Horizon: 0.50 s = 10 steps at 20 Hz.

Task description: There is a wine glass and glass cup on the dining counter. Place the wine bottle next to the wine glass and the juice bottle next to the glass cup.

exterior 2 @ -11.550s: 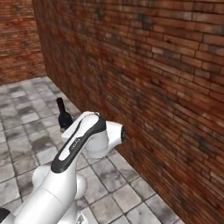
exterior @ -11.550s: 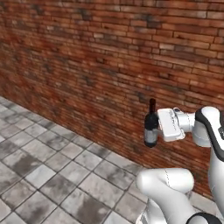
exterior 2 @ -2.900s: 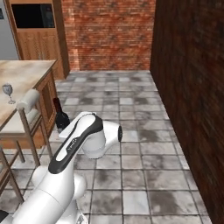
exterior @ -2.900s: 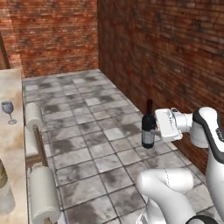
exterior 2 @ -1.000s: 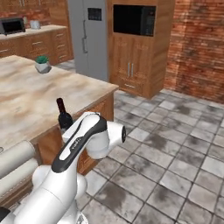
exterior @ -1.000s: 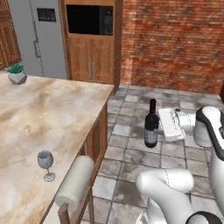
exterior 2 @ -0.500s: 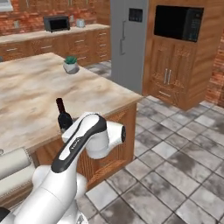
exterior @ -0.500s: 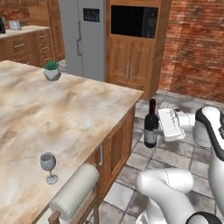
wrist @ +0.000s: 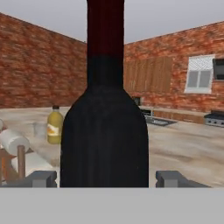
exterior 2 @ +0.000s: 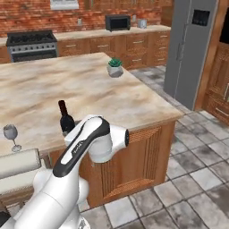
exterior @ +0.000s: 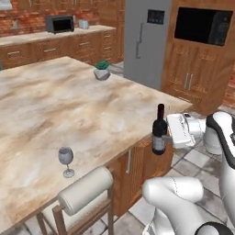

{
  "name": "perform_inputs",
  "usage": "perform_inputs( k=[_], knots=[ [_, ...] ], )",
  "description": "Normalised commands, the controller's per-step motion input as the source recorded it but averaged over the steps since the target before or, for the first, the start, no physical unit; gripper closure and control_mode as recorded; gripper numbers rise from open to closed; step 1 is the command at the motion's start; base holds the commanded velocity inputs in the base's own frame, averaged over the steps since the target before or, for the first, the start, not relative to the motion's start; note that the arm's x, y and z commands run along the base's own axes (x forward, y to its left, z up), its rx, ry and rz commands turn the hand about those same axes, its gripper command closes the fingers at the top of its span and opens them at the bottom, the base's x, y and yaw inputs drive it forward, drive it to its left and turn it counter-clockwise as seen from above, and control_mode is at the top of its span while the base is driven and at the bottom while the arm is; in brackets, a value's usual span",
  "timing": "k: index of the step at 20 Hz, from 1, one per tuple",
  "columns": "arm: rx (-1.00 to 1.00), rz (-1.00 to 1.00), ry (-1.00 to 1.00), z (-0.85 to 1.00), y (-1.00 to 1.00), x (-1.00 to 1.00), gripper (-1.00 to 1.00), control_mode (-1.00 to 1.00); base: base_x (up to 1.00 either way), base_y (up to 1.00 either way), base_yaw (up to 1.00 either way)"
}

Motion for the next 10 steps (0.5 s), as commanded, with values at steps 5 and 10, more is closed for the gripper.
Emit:
perform_inputs(
  k=[5, 10],
  knots=[
    [0.0, 0.0, 0.0, 0.0, 0.0, 0.0, 1.0, 1.0, 0.35, -0.24, 0.53],
    [0.0, 0.0, 0.0, 0.0, 0.0, 0.0, 1.0, 1.0, 0.32, -0.35, 0.42]
  ],
)
